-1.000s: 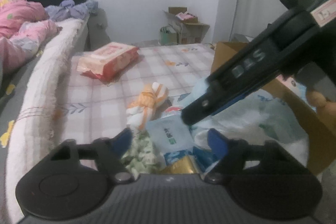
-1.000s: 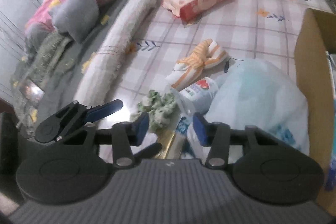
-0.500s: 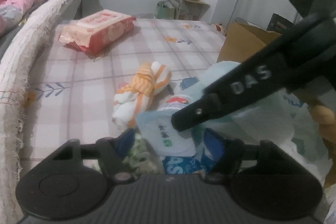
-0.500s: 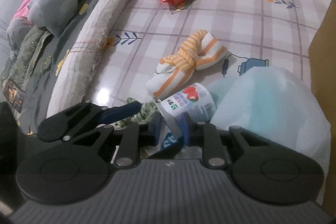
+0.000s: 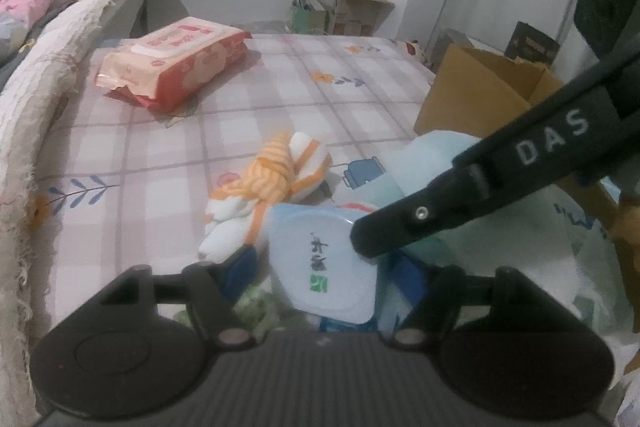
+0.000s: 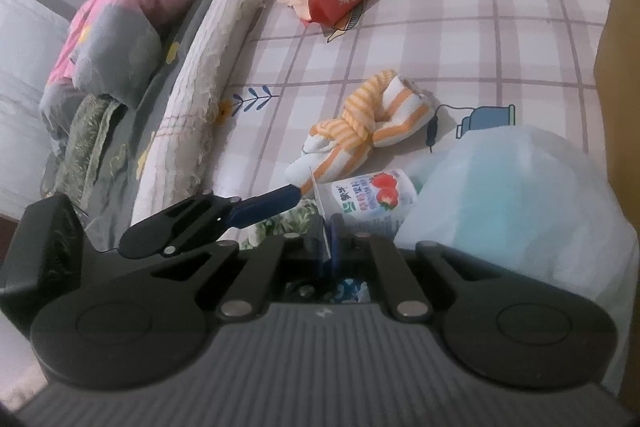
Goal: Organize soft objects
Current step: 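Close the right tool on the white container and lift it, then lower the white container into the box and open the right tool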
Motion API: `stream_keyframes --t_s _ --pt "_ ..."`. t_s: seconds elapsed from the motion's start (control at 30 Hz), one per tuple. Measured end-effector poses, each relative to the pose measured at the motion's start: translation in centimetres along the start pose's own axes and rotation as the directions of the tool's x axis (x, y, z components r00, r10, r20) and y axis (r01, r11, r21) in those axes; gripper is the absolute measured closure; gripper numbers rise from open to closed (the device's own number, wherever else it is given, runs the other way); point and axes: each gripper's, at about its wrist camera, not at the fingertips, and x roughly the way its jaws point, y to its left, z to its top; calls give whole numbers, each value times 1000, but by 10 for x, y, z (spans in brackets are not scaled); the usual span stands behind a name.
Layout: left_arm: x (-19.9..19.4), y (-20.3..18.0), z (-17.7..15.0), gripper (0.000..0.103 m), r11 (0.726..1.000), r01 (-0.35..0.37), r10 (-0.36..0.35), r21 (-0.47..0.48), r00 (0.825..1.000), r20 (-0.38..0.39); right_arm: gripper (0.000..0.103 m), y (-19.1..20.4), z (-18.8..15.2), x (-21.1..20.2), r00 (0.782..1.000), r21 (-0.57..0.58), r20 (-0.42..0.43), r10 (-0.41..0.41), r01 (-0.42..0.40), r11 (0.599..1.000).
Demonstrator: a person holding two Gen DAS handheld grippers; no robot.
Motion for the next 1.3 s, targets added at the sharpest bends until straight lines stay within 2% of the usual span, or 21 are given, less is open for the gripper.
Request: stream_keyframes --t_s 0.13,0.37,0.63,0.83,1.07,1.3 --pt "12 2 5 29 1000 17 -17 -14 999 -45 101 -2 2 0 1000 6 -4 12 -12 1000" --pt "21 5 9 33 999 35 -37 -30 997 -61 101 -4 2 1 999 11 -8 31 -31 999" --pt "16 3 11 36 999 -1 -1 -32 998 -63 101 -13 4 0 997 59 -1 78 -78 995" --pt "-12 0 16 37 999 -41 40 -24 999 -28 100 -3 3 -14 991 55 20 133 -134 989" --pt "-66 -19 26 38 996 -91 91 -3 995 48 100 24 -8 -56 975 2 88 205 -206 978" --pt "-108 -83 42 38 995 -57 46 80 991 127 100 24 -44 -140 944 -29 229 238 -237 971"
